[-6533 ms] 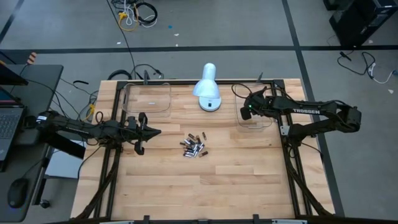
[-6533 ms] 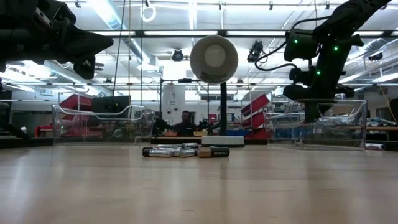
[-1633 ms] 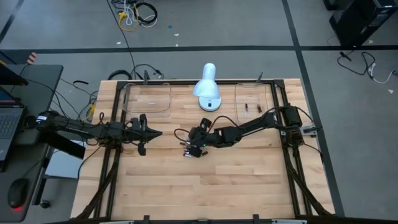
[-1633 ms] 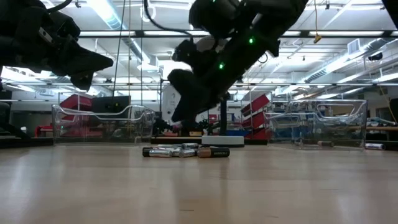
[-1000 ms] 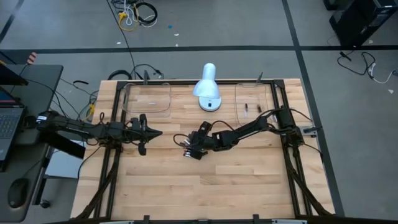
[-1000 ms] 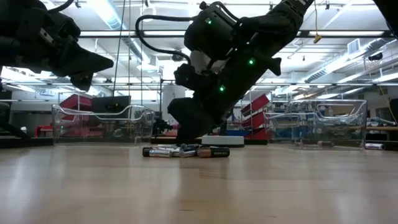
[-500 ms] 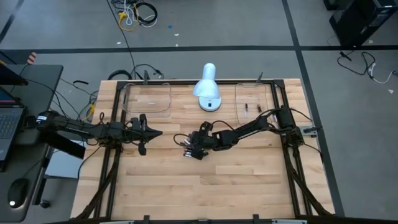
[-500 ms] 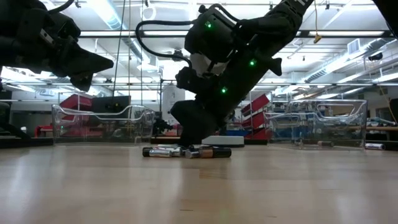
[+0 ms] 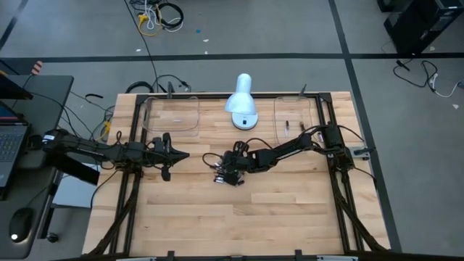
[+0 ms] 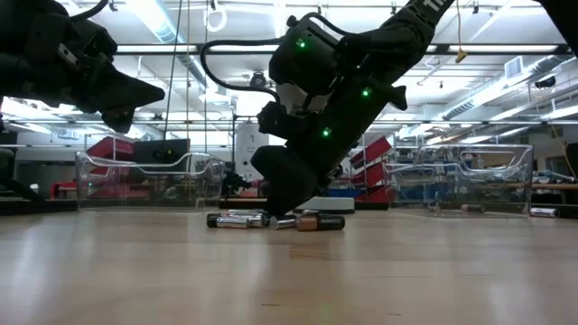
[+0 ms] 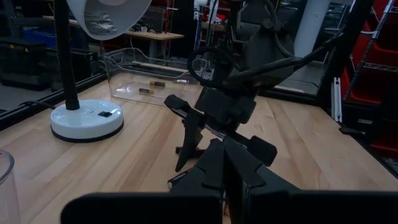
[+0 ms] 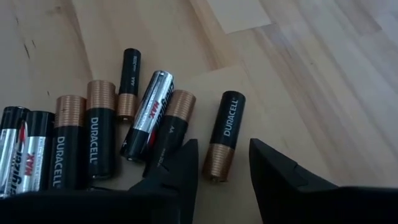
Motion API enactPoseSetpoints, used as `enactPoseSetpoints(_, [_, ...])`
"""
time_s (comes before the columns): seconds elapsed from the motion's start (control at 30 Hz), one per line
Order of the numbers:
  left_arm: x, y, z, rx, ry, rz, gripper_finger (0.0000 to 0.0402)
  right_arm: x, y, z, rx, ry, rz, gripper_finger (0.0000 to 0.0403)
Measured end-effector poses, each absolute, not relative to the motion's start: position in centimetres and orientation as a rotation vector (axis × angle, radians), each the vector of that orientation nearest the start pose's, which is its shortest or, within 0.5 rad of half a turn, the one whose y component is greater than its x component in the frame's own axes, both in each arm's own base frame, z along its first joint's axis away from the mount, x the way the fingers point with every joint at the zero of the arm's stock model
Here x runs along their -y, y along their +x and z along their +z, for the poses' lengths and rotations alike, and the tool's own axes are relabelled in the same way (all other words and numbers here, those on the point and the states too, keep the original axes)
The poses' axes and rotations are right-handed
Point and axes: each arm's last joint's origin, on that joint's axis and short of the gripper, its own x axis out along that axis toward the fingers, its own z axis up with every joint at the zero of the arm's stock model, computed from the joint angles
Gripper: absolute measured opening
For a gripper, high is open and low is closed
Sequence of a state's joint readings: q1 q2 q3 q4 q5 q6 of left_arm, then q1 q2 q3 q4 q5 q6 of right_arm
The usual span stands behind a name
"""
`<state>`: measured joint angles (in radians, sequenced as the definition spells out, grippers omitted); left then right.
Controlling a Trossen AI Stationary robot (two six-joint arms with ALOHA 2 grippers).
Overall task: Sort batteries
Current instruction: Put the black battery in the transparent bin
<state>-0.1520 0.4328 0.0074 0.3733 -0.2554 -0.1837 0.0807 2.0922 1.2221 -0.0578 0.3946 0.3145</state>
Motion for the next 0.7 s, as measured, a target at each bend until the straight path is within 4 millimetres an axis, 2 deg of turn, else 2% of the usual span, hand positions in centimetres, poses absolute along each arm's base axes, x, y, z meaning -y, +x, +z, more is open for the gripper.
enactPoseSetpoints(0.47, [1.15, 12.36, 16.27, -0.042, -0.173, 0.108, 0.0002, -2.21, 41.13, 10.83, -0.855, 0.077, -0.411, 0.0048])
enactPoseSetpoints(0.7, [1.15, 12.36, 16.27, -0.042, -0.173, 0.108, 0.0002, -2.22, 41.18, 10.87, -0.850, 0.075, -0.409, 0.0043])
